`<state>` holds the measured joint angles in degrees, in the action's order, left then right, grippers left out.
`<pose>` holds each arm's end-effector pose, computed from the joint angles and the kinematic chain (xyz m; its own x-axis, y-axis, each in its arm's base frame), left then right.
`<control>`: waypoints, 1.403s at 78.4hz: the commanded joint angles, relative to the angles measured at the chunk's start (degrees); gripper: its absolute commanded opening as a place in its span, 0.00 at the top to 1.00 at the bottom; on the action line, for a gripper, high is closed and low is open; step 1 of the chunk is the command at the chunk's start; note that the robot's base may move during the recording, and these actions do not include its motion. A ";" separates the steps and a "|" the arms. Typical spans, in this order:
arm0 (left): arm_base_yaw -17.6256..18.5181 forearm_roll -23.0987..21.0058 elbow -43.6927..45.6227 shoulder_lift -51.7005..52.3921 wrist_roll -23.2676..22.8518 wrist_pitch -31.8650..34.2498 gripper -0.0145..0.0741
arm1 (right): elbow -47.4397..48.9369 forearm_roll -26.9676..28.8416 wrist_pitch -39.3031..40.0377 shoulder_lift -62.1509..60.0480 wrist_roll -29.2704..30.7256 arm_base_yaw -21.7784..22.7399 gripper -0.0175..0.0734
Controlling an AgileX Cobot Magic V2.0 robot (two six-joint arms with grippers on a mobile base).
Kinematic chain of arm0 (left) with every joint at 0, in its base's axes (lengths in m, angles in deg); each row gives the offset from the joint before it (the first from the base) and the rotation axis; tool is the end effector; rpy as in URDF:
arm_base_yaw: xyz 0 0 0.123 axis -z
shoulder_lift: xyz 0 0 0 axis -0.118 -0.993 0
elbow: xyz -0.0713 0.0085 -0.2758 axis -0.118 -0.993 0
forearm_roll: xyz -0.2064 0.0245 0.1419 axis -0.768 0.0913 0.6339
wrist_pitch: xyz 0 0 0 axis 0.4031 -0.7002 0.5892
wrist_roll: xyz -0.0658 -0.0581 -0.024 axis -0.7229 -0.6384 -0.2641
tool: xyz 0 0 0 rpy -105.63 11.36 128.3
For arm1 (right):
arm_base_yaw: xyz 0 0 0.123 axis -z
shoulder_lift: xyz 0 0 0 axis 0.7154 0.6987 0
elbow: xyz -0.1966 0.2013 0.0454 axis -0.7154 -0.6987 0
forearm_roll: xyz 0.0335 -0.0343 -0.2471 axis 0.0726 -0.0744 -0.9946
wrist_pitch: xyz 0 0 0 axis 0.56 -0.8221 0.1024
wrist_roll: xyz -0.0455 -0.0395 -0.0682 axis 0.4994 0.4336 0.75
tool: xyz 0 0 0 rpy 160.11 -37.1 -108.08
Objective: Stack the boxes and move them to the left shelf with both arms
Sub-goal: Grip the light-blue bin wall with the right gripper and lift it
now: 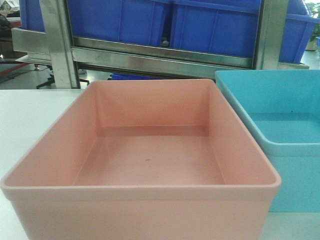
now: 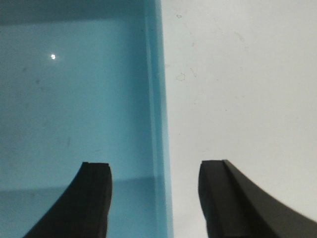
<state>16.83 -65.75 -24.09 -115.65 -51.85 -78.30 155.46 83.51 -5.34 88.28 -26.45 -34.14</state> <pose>0.1115 -0.0524 0.3231 -0.1287 -0.0144 -0.9916 0.4259 0.9022 -0.0684 0.3170 -0.0605 0.2721 -0.8935 0.1061 -0.4364 0.1140 0.9934 0.0080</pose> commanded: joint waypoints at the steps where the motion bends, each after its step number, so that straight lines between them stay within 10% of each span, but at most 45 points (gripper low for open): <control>1: 0.45 -0.69 1.66 -0.07 0.18 4.53 0.50 | 4.83 0.55 0.30 2.22 1.91 0.63 0.31; 25: 0.45 -0.69 1.66 -0.07 0.18 4.53 0.50 | 10.40 0.55 -1.92 13.78 3.65 0.63 0.36; 49: 0.45 -0.69 1.66 -0.07 0.18 4.53 0.50 | 11.07 0.55 -2.72 13.76 3.69 0.63 0.77; 110: 0.45 -0.69 1.66 -0.07 0.18 4.53 0.50 | 23.97 7.75 -2.97 -8.66 -3.67 2.49 0.74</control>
<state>16.83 -65.84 -24.09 -115.65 -51.85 -78.30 176.63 84.91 -12.27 84.53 -26.77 -31.84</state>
